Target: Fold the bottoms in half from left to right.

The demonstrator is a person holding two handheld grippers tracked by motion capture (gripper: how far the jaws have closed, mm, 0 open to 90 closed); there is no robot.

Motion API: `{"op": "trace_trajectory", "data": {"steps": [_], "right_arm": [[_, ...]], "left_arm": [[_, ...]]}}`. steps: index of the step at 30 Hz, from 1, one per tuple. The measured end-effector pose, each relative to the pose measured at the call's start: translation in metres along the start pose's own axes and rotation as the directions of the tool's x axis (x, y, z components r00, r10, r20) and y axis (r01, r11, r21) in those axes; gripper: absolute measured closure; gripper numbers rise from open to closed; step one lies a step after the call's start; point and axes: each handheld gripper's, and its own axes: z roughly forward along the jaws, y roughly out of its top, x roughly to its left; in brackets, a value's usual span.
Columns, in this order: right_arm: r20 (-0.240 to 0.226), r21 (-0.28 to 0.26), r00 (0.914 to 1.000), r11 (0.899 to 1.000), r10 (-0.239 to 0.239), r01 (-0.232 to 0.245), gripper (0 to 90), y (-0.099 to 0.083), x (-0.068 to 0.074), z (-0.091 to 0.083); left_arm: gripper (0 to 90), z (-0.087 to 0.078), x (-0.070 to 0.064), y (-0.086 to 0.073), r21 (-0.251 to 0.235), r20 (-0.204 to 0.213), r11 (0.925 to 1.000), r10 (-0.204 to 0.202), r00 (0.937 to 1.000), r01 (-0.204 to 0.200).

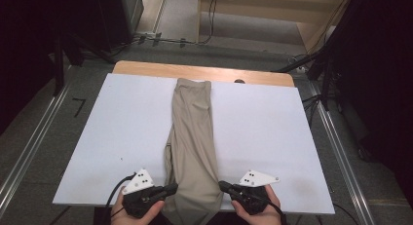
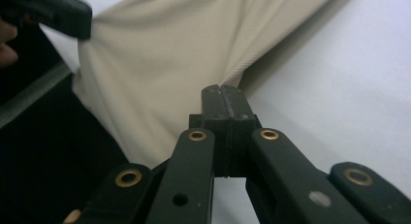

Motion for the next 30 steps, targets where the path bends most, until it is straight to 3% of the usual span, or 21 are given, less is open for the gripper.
{"op": "trace_trajectory", "data": {"steps": [3,6,9,11,13,15,18,23,25,26,28,30], "right_arm": [[-0.014,-0.013,0.9999,1.0,-0.005,0.005,88.2,0.001,0.007,-0.001],[-0.014,0.002,0.9998,1.0,-0.013,0.013,88.1,0.0,0.009,0.002],[-0.022,0.06,0.9997,0.998,-0.007,0.008,87.5,-0.004,0.006,0.012],[-0.019,0.104,0.9995,0.994,-0.024,0.026,79.3,-0.007,0.005,0.019],[0.056,0.099,0.9973,0.994,-0.047,0.041,64.9,-0.008,0.008,0.021],[0.058,0.066,0.9979,0.998,-0.028,0.024,57.3,-0.006,0.006,0.018],[0.06,0.03,0.9981,0.999,0.014,-0.016,56.4,-0.002,-0.002,0.015],[0.052,0.039,0.9974,0.998,0.05,-0.052,56.7,-0.001,-0.007,0.026],[0.053,0.052,0.9979,0.998,0.037,-0.04,56.9,-0.001,-0.002,0.034],[0.045,0.064,0.9987,0.998,0.026,-0.028,60.0,-0.002,0.001,0.038],[0.029,0.088,0.9996,0.996,-0.003,0.001,64.5,-0.003,0.009,0.046],[0.09,0.096,0.9945,0.994,-0.055,0.046,74.9,-0.002,0.017,0.048]], "left_arm": [[90.0,-0.016,0.007,0.001,-0.012,-0.008,0.9999,-0.012,0.9999,0.011],[90.0,-0.018,0.018,-0.008,0.064,0.02,0.9972,-0.039,0.999,0.038],[90.0,-0.012,0.023,-0.017,0.138,-0.013,0.9896,-0.037,0.9992,0.039],[88.8,-0.011,0.022,-0.017,0.124,-0.035,0.9919,-0.023,0.9991,0.027],[77.7,-0.012,0.022,-0.015,0.099,-0.067,0.9948,-0.016,0.9977,0.022],[64.1,-0.013,0.026,-0.013,0.078,-0.091,0.9961,-0.035,0.9953,0.042],[54.9,-0.009,0.033,-0.013,0.077,-0.085,0.9935,-0.077,0.9934,0.083],[49.7,0.009,0.029,-0.015,0.132,-0.117,0.9896,-0.042,0.9923,0.057],[51.0,0.017,0.024,-0.017,0.168,-0.133,0.9852,-0.012,0.991,0.034],[53.3,0.019,0.021,-0.018,0.164,-0.153,0.9864,0.009,0.9882,0.016],[62.8,0.022,0.015,-0.017,0.191,-0.179,0.9811,0.062,0.9819,-0.027],[77.3,0.023,0.014,-0.016,0.206,-0.175,0.9776,0.082,0.9812,-0.045]]}}
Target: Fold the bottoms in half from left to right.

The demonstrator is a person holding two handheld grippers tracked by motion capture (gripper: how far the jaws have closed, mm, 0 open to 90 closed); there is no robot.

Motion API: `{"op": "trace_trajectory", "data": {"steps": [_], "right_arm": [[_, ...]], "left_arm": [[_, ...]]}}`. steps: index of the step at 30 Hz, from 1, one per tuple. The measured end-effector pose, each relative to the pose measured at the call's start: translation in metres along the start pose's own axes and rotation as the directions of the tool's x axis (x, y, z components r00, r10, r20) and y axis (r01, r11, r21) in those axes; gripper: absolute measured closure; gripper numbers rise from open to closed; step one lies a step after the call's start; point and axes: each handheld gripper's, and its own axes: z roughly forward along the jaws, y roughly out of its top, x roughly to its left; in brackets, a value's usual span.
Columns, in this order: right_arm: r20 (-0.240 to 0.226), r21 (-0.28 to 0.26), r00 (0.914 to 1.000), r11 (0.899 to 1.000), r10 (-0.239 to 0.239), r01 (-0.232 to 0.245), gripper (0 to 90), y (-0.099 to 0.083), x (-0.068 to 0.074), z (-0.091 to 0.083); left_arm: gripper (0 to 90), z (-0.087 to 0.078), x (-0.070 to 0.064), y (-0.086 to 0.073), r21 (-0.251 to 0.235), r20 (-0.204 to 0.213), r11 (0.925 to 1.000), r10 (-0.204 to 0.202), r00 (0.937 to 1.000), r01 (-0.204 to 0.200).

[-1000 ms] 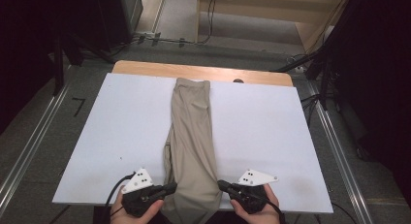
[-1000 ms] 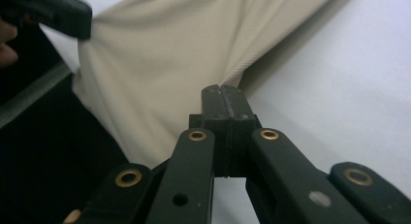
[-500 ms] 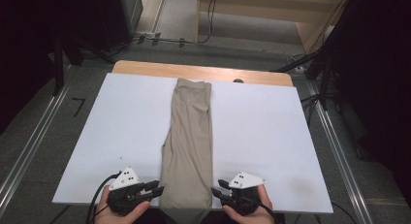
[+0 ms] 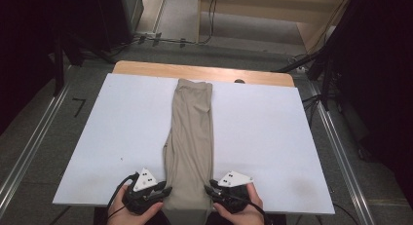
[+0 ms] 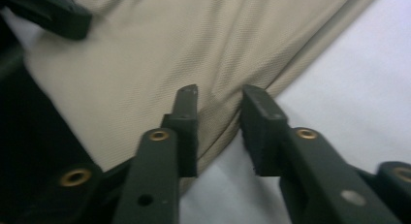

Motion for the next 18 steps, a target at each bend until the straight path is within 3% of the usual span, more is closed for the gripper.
{"op": "trace_trajectory", "data": {"steps": [1,3,10,12,13,16,18], "right_arm": [[-0.026,0.01,0.9996,1.0,0.006,-0.006,82.1,0.002,0.001,0.0],[-0.043,0.012,0.9988,1.0,0.025,-0.024,86.1,0.002,0.001,0.001],[-0.098,0.049,0.9951,0.999,0.014,-0.01,87.4,-0.007,0.004,-0.012],[-0.122,0.048,0.9925,0.999,0.008,-0.002,87.1,-0.009,0.006,-0.015],[-0.132,0.035,0.9912,0.999,0.001,0.004,85.2,-0.01,0.007,-0.017],[-0.087,-0.025,0.9955,0.999,-0.039,0.037,54.9,-0.006,0.005,-0.021],[-0.06,-0.041,0.9969,0.998,-0.051,0.049,41.8,-0.001,0.0,-0.024]], "left_arm": [[82.9,0.0,0.002,0.0,0.001,0.032,0.9998,-0.019,0.9993,0.019],[87.5,-0.001,0.006,-0.001,0.006,0.062,0.9992,-0.04,0.9973,0.039],[88.5,-0.015,0.007,-0.012,0.038,0.153,0.9978,-0.06,0.9865,0.054],[87.4,-0.016,0.007,-0.014,0.026,0.185,0.9983,-0.056,0.9811,0.052],[82.6,-0.016,0.008,-0.013,0.018,0.196,0.9986,-0.053,0.9793,0.05],[45.8,-0.018,0.009,-0.006,-0.028,0.196,0.9992,-0.024,0.9803,0.03],[36.5,-0.022,0.013,0.001,-0.078,0.215,0.9963,-0.019,0.9765,0.036]]}}
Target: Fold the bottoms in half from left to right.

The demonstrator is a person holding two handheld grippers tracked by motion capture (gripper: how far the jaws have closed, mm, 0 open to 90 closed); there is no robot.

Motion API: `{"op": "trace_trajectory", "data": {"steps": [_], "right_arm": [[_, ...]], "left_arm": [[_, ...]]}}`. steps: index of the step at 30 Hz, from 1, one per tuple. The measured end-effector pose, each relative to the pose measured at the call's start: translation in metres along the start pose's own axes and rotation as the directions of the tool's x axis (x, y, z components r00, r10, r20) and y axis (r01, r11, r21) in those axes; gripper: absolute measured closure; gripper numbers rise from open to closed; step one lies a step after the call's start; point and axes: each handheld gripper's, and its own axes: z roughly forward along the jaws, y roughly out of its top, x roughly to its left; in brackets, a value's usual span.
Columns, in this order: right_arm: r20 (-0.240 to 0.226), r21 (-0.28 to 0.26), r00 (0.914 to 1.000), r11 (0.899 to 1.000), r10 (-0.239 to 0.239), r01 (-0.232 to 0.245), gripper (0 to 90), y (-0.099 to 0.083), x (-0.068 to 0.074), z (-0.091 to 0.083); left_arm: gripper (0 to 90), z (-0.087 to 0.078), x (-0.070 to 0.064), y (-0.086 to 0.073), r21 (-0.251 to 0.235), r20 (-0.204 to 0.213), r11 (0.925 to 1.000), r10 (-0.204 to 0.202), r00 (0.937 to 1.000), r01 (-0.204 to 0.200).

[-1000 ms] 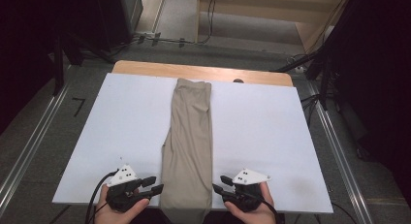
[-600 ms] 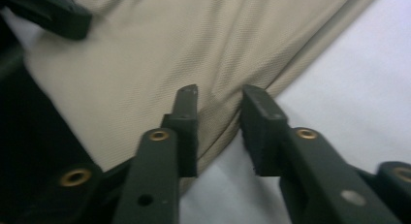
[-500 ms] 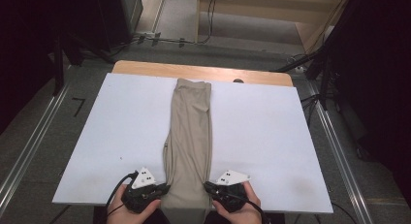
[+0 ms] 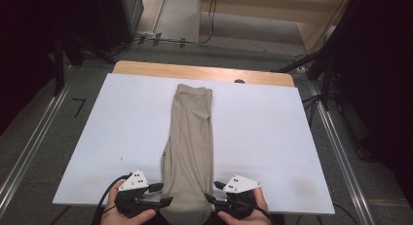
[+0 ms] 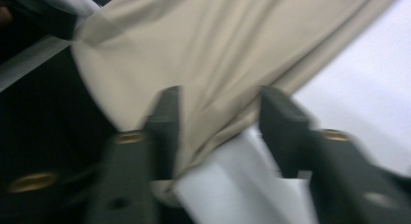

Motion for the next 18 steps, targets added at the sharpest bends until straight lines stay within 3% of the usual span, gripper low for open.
{"op": "trace_trajectory", "data": {"steps": [3,5,7,9,12,15,18], "right_arm": [[0.027,-0.043,0.9996,0.999,0.009,-0.008,29.1,0.007,-0.013,-0.007],[0.012,-0.07,0.9992,0.997,0.037,-0.036,25.6,0.012,-0.025,-0.011],[-0.019,-0.093,0.9972,0.993,0.072,-0.073,22.4,0.017,-0.038,-0.015],[-0.01,-0.103,0.9972,0.992,0.074,-0.074,19.1,0.021,-0.047,-0.017],[-0.002,-0.116,0.9977,0.991,0.067,-0.067,14.5,0.028,-0.059,-0.018],[0.008,-0.117,0.9987,0.992,0.05,-0.049,12.0,0.037,-0.07,-0.014],[0.026,-0.118,0.9977,0.991,0.063,-0.06,5.1,0.046,-0.083,-0.007]], "left_arm": [[22.8,-0.007,0.008,0.015,-0.065,0.014,0.9979,-0.004,0.9999,0.005],[13.2,-0.009,0.015,0.023,-0.084,0.001,0.9964,0.004,1.0,-0.004],[12.5,-0.011,0.024,0.031,-0.101,-0.001,0.9948,0.011,0.9999,-0.011],[7.7,-0.01,0.033,0.038,-0.111,0.01,0.9938,0.006,0.9999,-0.004],[0.7,-0.006,0.044,0.051,-0.117,0.014,0.9929,0.027,0.9995,-0.025],[0.5,0.001,0.056,0.064,-0.134,0.009,0.9902,0.041,0.9991,-0.04],[0.5,0.008,0.069,0.078,-0.15,0.014,0.9876,0.051,0.9986,-0.049]]}}
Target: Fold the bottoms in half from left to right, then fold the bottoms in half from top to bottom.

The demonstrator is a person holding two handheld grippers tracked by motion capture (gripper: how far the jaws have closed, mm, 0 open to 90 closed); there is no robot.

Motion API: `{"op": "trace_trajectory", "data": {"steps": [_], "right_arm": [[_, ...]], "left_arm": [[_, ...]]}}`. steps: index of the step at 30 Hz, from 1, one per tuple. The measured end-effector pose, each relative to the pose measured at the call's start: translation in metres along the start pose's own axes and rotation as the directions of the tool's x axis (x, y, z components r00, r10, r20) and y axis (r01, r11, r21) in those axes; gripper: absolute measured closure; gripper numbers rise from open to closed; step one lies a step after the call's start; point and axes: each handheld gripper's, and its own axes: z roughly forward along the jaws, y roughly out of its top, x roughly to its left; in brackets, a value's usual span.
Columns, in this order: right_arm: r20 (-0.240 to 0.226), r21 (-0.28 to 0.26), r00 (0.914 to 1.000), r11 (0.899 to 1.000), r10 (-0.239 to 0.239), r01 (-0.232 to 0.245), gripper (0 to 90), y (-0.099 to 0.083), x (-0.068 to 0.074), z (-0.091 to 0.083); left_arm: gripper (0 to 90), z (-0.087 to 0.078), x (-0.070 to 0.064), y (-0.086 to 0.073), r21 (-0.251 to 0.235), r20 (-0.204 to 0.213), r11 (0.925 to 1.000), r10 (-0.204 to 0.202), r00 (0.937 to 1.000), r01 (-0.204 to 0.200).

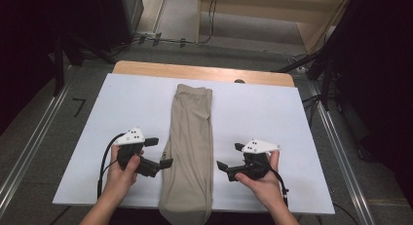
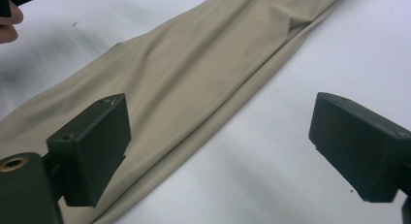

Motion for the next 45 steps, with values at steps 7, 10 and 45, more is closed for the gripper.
{"op": "trace_trajectory", "data": {"steps": [7,10,45], "right_arm": [[-0.007,0.01,0.9997,1.0,0.022,-0.022,0.0,0.02,-0.022,0.025],[-0.001,0.009,0.9997,1.0,0.025,-0.025,0.0,0.03,-0.031,0.033],[0.122,0.029,0.98,0.986,0.157,-0.162,46.1,0.106,-0.109,0.125]], "left_arm": [[0.4,0.025,0.031,0.025,-0.017,-0.004,0.9997,0.018,0.9998,-0.018],[0.4,0.033,0.044,0.034,-0.028,-0.007,0.9995,0.013,0.9999,-0.013],[21.3,0.113,0.142,0.096,0.053,-0.211,0.9906,-0.112,0.971,0.126]]}}
